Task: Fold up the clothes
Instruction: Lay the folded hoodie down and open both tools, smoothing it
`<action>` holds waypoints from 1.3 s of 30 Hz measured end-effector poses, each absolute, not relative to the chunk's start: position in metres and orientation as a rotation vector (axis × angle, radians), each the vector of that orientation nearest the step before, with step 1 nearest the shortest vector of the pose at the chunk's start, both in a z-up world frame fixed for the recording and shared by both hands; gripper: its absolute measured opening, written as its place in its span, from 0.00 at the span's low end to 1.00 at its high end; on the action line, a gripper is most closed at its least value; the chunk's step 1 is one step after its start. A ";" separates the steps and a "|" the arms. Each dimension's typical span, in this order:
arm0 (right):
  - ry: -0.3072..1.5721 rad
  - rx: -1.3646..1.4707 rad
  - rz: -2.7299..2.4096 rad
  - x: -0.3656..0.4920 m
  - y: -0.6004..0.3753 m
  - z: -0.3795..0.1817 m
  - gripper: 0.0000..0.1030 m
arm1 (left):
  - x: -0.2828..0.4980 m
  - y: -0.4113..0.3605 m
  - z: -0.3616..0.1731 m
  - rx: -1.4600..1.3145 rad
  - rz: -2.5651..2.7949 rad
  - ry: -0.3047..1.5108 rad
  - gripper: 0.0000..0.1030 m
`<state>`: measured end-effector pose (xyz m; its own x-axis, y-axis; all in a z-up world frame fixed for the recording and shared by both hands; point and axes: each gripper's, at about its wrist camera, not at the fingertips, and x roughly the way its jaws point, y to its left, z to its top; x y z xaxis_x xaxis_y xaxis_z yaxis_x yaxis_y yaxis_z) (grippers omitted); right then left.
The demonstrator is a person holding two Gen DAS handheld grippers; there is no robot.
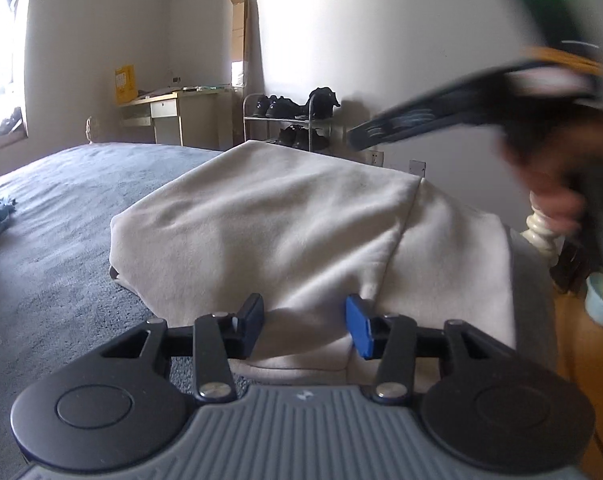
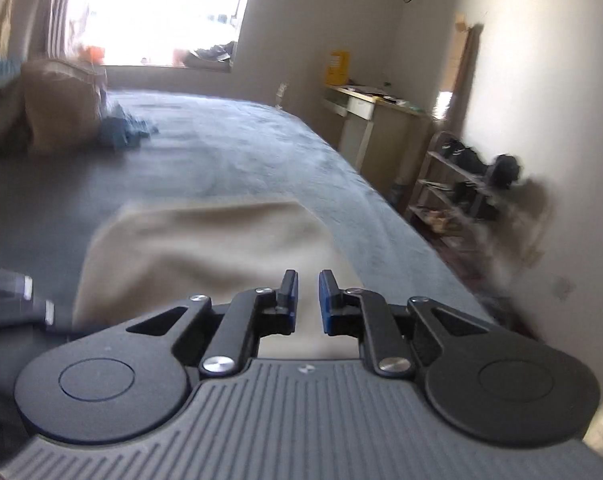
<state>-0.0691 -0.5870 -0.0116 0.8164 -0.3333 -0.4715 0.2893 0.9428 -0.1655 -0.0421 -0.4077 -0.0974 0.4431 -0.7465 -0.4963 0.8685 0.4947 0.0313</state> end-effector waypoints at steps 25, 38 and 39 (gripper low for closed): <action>0.762 0.214 -0.016 0.067 -0.644 0.005 0.11 | -0.044 -0.389 -0.107 0.275 -1.056 0.459 0.47; 0.792 0.126 0.139 0.095 -0.595 0.015 0.20 | -0.046 -0.378 -0.107 0.245 -1.075 0.490 0.48; 0.842 0.111 0.225 0.093 -0.586 0.013 0.23 | -0.046 -0.378 -0.107 0.241 -1.075 0.490 0.48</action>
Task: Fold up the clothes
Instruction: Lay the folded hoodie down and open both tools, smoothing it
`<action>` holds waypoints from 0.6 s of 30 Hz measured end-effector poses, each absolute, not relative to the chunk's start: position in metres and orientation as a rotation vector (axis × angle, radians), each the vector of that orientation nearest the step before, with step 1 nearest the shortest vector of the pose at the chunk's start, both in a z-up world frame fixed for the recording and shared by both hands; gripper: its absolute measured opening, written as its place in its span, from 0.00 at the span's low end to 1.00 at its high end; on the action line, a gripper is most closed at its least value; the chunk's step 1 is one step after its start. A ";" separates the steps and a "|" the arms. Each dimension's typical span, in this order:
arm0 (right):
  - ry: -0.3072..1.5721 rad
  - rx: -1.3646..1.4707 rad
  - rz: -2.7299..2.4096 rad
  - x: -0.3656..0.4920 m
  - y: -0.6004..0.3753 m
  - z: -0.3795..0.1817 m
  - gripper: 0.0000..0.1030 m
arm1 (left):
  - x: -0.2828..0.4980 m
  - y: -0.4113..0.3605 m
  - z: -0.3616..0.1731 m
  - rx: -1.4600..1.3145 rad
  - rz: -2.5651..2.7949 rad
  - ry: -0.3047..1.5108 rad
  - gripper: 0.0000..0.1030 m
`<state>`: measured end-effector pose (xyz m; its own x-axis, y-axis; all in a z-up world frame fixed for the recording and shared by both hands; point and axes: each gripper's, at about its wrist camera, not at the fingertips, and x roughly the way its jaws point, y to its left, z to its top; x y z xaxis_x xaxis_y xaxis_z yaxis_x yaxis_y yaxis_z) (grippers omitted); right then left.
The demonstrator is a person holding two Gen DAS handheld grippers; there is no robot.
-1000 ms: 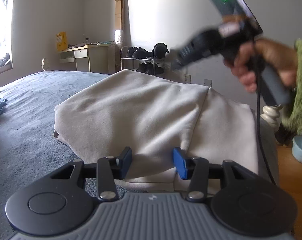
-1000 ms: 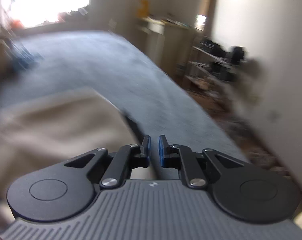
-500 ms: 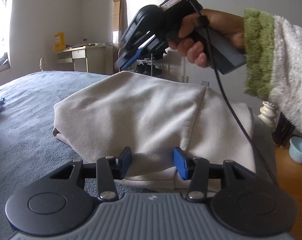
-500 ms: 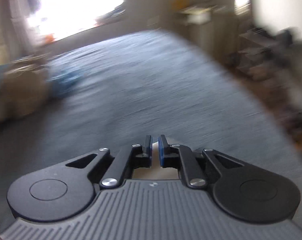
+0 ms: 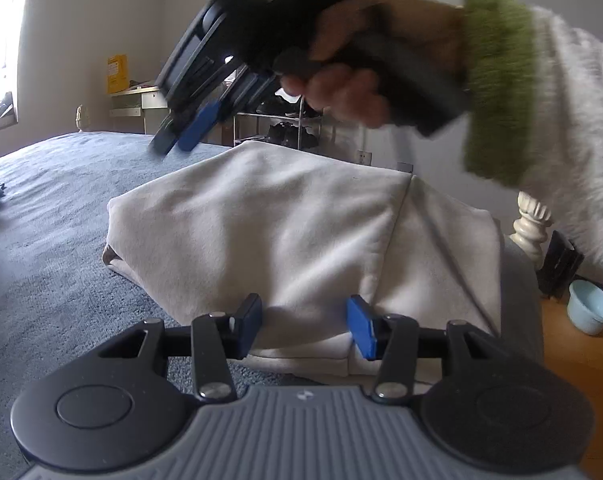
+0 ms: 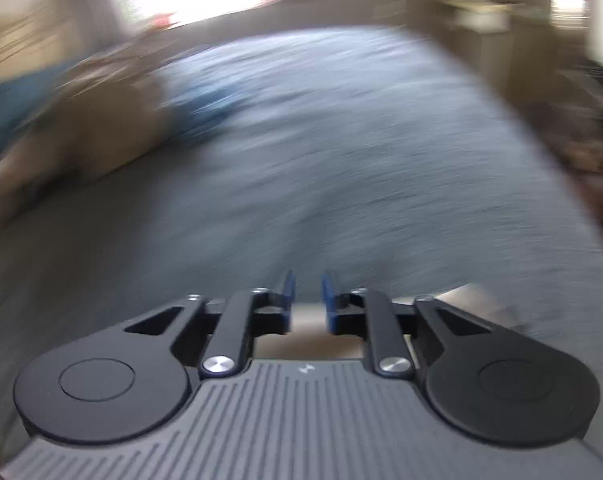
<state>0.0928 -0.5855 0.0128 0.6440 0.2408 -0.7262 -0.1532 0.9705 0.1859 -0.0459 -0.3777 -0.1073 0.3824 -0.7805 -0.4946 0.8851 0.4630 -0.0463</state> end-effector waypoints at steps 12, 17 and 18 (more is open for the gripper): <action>0.691 0.078 -0.060 0.083 -0.609 0.006 0.30 | -0.028 -0.351 -0.089 0.095 -1.094 0.587 0.51; 0.756 0.124 -0.031 0.020 -0.638 0.002 0.28 | -0.006 -0.353 -0.053 0.031 -1.087 0.491 0.57; 0.775 0.115 -0.046 0.015 -0.639 -0.008 0.27 | 0.002 -0.368 -0.047 0.045 -1.071 0.488 0.58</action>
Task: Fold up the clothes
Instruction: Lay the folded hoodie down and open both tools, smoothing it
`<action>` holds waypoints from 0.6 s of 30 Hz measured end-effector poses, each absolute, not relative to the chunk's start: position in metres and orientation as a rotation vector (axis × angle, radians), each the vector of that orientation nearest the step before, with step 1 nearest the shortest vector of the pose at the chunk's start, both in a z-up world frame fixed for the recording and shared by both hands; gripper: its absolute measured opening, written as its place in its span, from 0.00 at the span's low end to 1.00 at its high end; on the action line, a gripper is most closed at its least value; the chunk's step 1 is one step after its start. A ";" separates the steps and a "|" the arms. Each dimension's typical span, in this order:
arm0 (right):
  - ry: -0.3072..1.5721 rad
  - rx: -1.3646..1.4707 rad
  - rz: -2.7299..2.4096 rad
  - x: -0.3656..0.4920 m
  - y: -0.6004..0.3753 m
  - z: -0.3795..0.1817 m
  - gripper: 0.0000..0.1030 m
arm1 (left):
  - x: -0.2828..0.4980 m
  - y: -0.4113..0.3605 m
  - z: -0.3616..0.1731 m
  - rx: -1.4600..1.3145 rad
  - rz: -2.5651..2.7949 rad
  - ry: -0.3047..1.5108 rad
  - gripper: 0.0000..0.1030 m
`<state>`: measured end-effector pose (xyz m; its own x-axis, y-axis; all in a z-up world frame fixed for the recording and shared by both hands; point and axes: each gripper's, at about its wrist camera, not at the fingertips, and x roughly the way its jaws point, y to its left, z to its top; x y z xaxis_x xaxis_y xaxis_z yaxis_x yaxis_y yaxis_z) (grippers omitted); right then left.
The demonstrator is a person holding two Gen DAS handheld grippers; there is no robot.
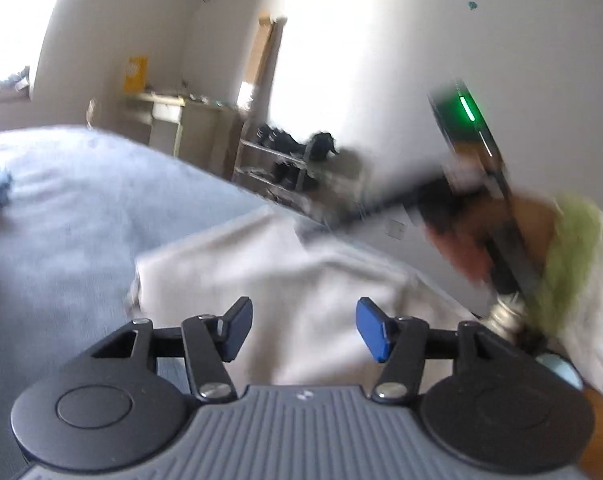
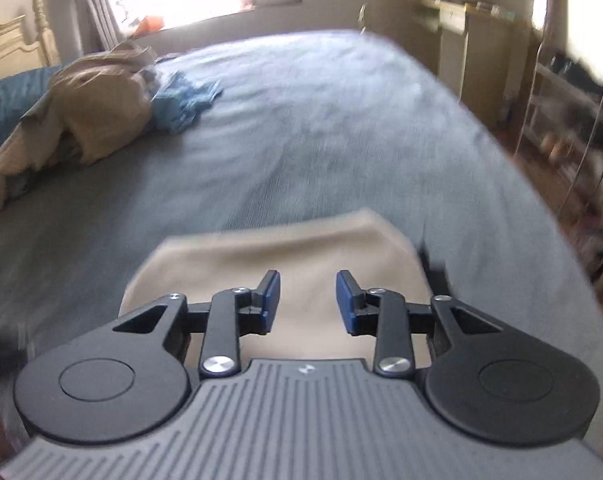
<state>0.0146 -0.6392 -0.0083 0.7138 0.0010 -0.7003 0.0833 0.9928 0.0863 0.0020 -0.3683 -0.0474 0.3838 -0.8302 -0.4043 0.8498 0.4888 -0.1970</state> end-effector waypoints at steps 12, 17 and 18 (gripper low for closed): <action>0.733 -0.024 -0.137 -0.061 -0.601 -0.004 0.27 | -0.036 -0.375 -0.086 0.224 -1.081 0.592 0.59; 0.662 0.026 -0.141 -0.026 -0.573 -0.026 0.26 | -0.036 -0.369 -0.080 0.205 -1.061 0.638 0.58; 0.686 0.030 -0.152 -0.030 -0.570 -0.038 0.25 | -0.038 -0.362 -0.076 0.192 -1.054 0.638 0.58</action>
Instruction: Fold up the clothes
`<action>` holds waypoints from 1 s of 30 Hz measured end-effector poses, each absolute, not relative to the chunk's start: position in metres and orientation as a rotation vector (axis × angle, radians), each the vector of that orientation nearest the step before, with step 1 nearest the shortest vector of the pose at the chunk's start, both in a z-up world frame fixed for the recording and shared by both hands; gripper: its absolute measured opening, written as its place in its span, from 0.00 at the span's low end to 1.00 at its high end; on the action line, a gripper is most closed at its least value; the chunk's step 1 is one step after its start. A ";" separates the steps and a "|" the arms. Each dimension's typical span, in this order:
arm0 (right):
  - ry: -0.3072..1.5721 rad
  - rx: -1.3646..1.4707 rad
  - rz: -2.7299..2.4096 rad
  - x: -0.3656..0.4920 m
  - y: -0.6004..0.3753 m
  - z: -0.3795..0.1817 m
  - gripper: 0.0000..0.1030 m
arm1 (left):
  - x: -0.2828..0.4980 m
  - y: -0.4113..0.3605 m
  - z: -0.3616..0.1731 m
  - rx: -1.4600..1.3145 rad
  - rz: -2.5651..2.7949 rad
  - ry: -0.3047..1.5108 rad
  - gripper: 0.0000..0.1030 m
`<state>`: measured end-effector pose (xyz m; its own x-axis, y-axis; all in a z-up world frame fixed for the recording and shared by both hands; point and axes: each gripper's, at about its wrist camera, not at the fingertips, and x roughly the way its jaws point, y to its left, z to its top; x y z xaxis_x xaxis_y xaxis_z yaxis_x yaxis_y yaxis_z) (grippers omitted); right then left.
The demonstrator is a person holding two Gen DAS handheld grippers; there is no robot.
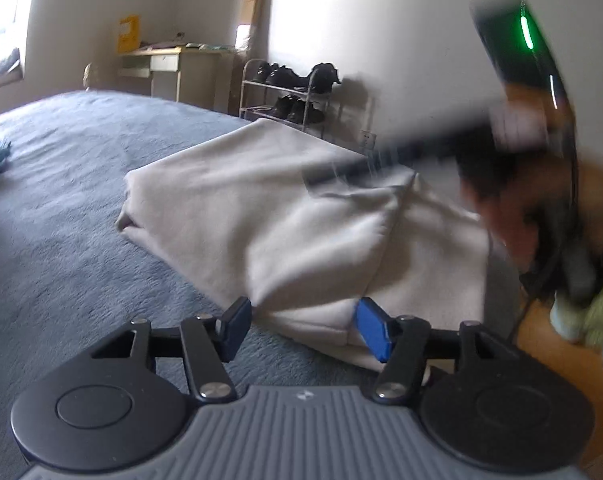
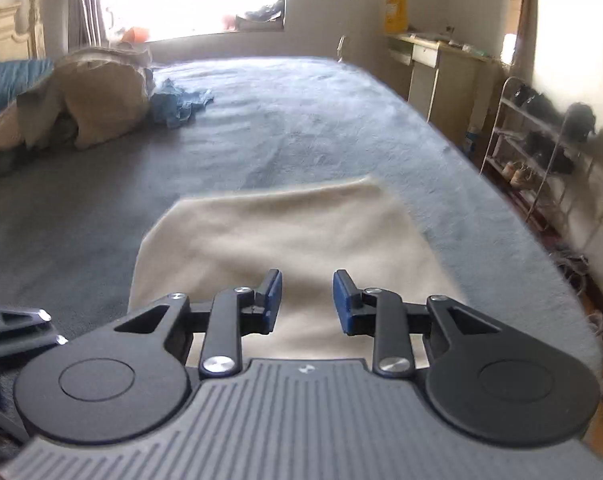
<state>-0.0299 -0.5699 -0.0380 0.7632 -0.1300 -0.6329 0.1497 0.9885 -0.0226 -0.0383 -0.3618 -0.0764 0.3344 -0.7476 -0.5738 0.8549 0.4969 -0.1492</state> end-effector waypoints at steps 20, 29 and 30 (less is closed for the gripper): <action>0.601 0.036 -0.092 -0.112 -0.544 -0.058 0.28 | 0.023 -0.395 -0.074 0.136 -0.969 0.624 0.57; 0.534 0.081 -0.231 -0.066 -0.609 -0.025 0.26 | 0.041 -0.434 -0.046 0.157 -0.943 0.580 0.61; 0.564 0.090 -0.235 -0.061 -0.614 -0.035 0.25 | 0.051 -0.439 -0.055 0.168 -0.917 0.631 0.60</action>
<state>-0.0606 -0.6142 -0.0348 0.8190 -0.1956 -0.5394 0.2447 0.9694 0.0200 0.0506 -0.4393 -0.0550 0.4437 -0.6872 -0.5752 0.7827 0.6097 -0.1247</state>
